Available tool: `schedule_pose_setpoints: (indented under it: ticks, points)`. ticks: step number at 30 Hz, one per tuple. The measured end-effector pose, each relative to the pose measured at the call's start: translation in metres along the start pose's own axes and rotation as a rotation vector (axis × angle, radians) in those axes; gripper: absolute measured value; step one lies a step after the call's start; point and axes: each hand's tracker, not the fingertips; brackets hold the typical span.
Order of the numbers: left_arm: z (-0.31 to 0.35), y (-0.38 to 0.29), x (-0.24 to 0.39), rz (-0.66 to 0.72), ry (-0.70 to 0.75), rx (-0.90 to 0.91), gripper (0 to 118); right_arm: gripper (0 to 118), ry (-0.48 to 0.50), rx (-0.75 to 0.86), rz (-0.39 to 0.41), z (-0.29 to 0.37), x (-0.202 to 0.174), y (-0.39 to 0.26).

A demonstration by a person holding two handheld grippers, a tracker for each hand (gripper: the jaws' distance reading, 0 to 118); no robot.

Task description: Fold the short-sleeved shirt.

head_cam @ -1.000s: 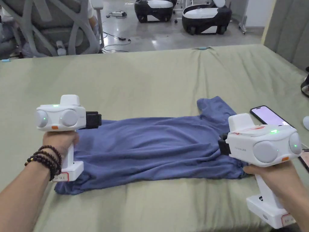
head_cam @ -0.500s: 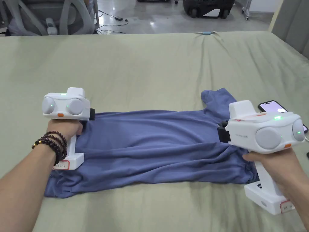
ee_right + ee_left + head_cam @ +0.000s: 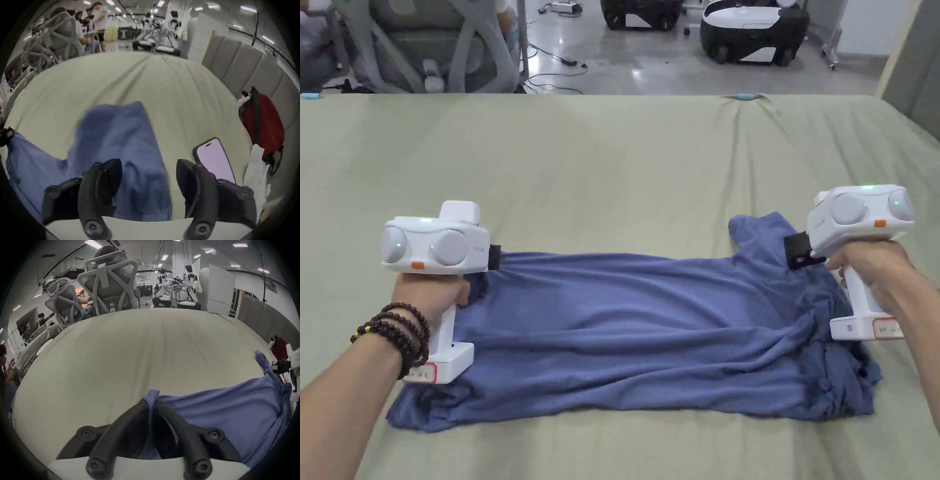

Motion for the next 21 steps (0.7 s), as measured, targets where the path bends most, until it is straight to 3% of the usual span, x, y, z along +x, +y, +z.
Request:
schedule_pose_setpoints:
  ticks: [4, 5, 6, 8, 14, 21]
  points:
    - [-0.006, 0.000, 0.000, -0.012, 0.001, -0.005, 2, 69, 0.034, 0.011, -0.042, -0.004, 0.003, -0.012]
    - [-0.006, 0.000, 0.001, -0.014, 0.003, -0.005, 2, 60, 0.032, 0.010, -0.043, -0.002, 0.002, -0.012]
    - [-0.005, -0.001, 0.003, -0.015, 0.005, -0.005, 2, 45, 0.033, 0.009, -0.039, 0.000, 0.000, -0.012]
    - [-0.004, -0.001, 0.003, -0.013, 0.008, -0.006, 2, 1, 0.039, 0.015, -0.016, 0.005, -0.005, -0.010]
    - [0.023, -0.005, 0.007, -0.027, 0.010, 0.013, 2, 1, 0.033, 0.089, 0.008, 0.024, -0.018, -0.026]
    - [0.088, -0.027, 0.000, -0.041, 0.018, 0.068, 2, 1, 0.029, 0.221, 0.053, 0.112, -0.017, -0.054]
